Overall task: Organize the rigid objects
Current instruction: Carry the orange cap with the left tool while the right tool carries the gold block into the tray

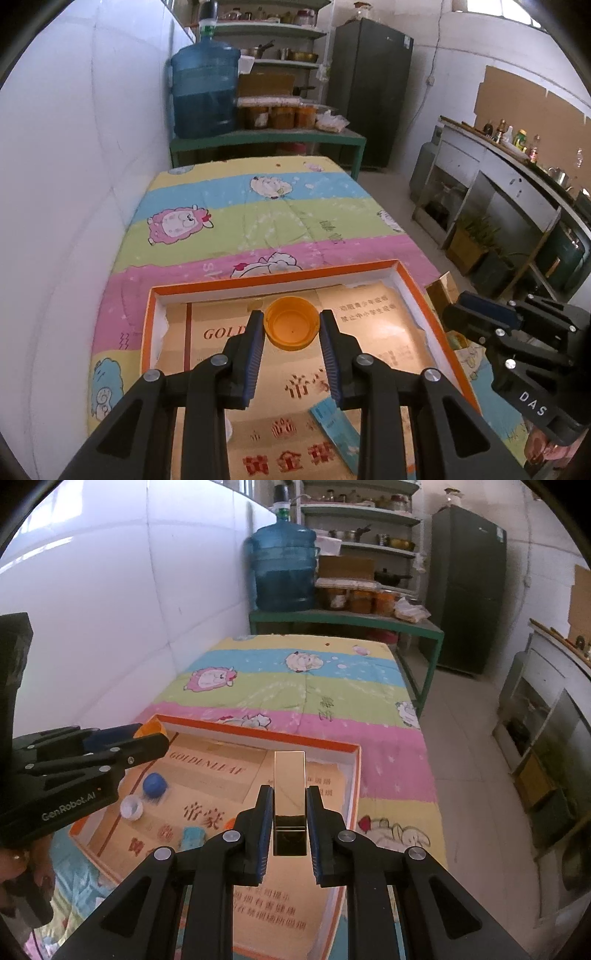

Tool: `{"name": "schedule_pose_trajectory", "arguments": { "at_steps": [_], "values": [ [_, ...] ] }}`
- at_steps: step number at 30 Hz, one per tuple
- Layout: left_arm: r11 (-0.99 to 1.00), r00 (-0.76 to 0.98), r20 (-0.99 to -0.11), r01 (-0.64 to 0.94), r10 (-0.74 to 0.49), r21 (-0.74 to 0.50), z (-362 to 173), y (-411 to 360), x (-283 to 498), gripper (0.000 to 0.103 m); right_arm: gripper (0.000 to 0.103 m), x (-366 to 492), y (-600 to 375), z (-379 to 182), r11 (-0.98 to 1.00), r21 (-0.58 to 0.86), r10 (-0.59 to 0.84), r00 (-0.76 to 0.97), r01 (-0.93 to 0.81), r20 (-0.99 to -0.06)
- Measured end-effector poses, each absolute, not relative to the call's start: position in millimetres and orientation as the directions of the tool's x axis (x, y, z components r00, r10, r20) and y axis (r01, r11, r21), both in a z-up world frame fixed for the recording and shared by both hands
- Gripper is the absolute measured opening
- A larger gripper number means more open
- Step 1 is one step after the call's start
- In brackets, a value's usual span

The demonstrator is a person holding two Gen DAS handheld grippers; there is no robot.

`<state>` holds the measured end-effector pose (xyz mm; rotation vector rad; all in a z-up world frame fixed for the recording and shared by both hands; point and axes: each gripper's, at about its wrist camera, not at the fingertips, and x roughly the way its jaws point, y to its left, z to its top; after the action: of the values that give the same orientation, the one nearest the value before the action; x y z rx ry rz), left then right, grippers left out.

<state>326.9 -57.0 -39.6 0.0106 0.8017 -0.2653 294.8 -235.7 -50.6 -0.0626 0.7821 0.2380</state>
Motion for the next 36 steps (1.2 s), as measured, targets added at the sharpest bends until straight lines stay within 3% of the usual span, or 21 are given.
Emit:
{"name": "schedule_pose_trajectory", "arguments": {
  "at_steps": [14, 36],
  "values": [
    [0.973, 0.6, -0.772, 0.204, -0.211, -0.107, -69.2, -61.2, 377.5, 0.031, 0.018, 361.1, -244.3, -79.9, 0.958, 0.13, 0.258, 0.576, -0.254, -0.776],
    [0.976, 0.542, -0.816, 0.186, -0.201, -0.116, -103.1, -64.1, 400.2, 0.031, 0.018, 386.5, -233.2, -108.6, 0.953, 0.119, 0.25, 0.505, -0.277, -0.827]
  ]
}}
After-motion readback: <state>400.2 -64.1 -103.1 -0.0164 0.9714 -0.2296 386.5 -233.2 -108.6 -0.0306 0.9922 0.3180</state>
